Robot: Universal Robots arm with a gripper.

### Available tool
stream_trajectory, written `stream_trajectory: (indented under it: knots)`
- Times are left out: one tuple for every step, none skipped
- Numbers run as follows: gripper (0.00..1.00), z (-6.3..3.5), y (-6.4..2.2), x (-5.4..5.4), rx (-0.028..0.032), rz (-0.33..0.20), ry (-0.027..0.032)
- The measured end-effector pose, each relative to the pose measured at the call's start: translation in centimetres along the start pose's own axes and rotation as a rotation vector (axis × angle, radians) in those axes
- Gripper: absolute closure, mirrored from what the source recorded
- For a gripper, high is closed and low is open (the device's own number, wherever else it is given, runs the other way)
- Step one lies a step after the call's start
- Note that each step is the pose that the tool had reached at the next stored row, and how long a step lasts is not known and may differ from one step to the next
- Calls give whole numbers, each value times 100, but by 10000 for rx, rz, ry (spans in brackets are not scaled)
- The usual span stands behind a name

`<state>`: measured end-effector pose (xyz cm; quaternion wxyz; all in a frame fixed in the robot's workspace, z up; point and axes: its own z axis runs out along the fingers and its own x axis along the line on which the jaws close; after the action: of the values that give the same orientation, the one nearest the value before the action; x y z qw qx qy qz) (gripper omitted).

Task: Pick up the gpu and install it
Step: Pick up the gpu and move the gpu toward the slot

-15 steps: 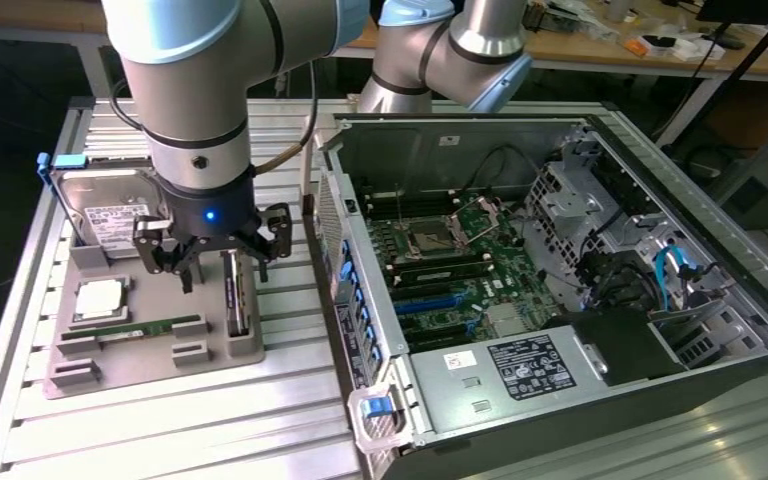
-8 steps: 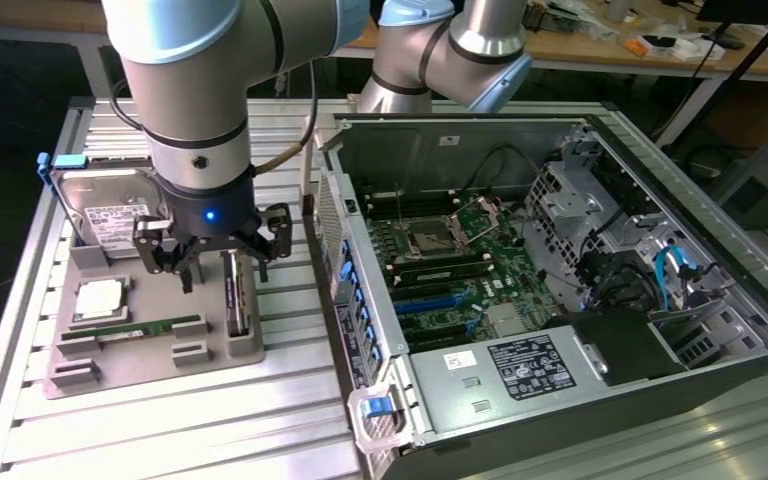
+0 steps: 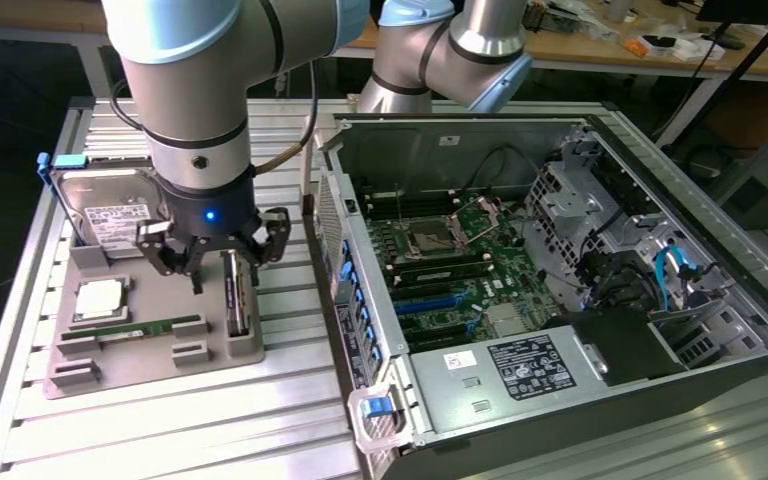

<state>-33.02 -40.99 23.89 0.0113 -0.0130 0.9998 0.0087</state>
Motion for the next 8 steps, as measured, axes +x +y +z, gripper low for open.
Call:
stream_trajectory:
  knots:
    - [36, 0, 0, 0, 0, 0, 1]
    - [42, 0, 0, 0, 0, 0, 1]
    - [42, 0, 0, 0, 0, 0, 1]
    - [48, 0, 0, 0, 0, 0, 1]
    - [54, 0, 0, 0, 0, -1, 0]
    - [54, 0, 0, 0, 0, 0, 0]
    - [61, 0, 0, 0, 0, 0, 0]
    - [61, 0, 0, 0, 0, 0, 0]
